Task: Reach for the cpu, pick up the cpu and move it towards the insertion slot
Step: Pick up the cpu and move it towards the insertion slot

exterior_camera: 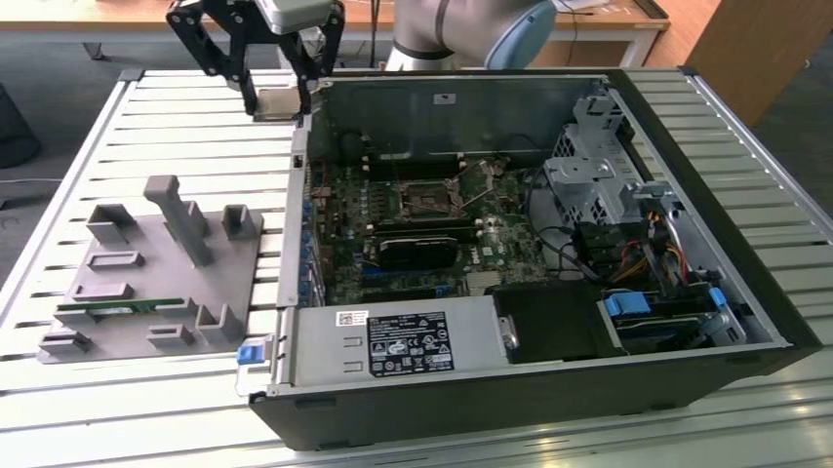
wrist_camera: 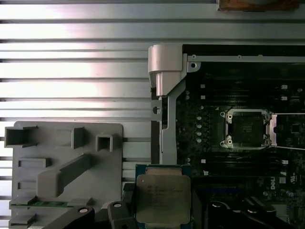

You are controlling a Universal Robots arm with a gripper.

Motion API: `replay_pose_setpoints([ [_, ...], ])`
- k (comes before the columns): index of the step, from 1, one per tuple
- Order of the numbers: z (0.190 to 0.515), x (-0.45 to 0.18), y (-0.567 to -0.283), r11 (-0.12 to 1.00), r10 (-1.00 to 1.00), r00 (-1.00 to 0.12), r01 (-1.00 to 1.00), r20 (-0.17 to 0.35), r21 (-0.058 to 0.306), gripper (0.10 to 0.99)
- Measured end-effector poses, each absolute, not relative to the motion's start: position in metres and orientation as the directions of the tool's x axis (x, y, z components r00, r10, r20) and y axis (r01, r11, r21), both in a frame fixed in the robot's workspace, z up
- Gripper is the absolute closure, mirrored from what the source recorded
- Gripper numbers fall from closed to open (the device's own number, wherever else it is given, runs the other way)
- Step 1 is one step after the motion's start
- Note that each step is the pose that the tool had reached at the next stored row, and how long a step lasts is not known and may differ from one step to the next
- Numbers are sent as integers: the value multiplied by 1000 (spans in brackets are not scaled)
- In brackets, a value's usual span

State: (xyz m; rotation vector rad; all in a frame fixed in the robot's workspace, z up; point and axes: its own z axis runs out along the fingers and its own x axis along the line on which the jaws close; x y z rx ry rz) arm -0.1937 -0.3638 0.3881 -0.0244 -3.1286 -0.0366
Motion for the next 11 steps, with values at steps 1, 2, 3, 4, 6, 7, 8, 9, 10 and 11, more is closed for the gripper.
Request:
replay_pose_setpoints([
  [1, 388, -191, -363, 1000, 15, -1000, 16, 13, 23, 541],
  [2, 388, -188, -362, 1000, 15, -1000, 16, 13, 23, 541],
  [3, 388, -184, -360, 1000, 15, -1000, 16, 13, 23, 541],
  [4, 388, -181, -359, 1000, 15, -1000, 16, 13, 23, 541],
  [6, 388, -175, -357, 1000, 16, -1000, 16, 13, 23, 541],
  [7, 388, -172, -356, 1000, 16, -1000, 16, 13, 23, 541],
  [8, 388, -169, -354, 1000, 16, -1000, 16, 13, 23, 541],
  [9, 388, -166, -353, 1000, 15, -1000, 16, 13, 23, 541],
  [10, 388, -163, -352, 1000, 15, -1000, 16, 13, 23, 541],
  [11, 388, -160, -351, 1000, 15, -1000, 16, 13, 23, 541],
])
